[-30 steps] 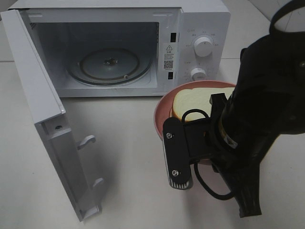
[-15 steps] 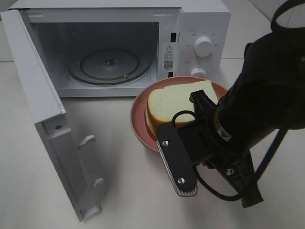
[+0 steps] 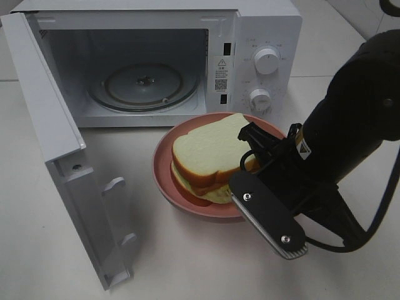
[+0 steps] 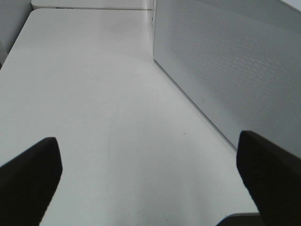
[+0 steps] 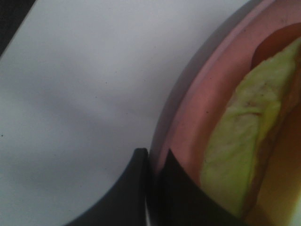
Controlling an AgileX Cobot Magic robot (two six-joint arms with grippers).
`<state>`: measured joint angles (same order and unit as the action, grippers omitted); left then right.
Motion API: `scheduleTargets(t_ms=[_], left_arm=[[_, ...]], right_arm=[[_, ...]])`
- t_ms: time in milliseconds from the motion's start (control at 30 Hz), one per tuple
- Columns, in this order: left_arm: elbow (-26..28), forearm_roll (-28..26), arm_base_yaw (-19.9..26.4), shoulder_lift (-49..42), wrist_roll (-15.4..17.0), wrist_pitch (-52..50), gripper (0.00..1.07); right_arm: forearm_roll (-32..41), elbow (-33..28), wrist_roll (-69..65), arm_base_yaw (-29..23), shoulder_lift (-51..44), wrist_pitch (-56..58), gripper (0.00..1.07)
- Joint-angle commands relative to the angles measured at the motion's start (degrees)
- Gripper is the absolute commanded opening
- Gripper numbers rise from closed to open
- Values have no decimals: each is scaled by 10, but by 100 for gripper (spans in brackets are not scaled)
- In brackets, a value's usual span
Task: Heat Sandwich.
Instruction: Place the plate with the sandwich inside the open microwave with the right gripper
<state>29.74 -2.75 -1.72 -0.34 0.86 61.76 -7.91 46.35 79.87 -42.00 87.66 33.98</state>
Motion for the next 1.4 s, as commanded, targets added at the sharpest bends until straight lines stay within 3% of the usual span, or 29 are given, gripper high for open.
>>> scheduleTargets(t_ms=[33,433,1400], left_arm=[[-2,-1,-3,-13,2,-4,95],[-2,-1,-3,-13,2,-4,95],[-2,-1,-3,-13,2,-4,95]], right_arm=[[19,2,48,13,-4,-14,0],[92,47,83,32,-4,2,0],[94,169,66,32,91,36,0]])
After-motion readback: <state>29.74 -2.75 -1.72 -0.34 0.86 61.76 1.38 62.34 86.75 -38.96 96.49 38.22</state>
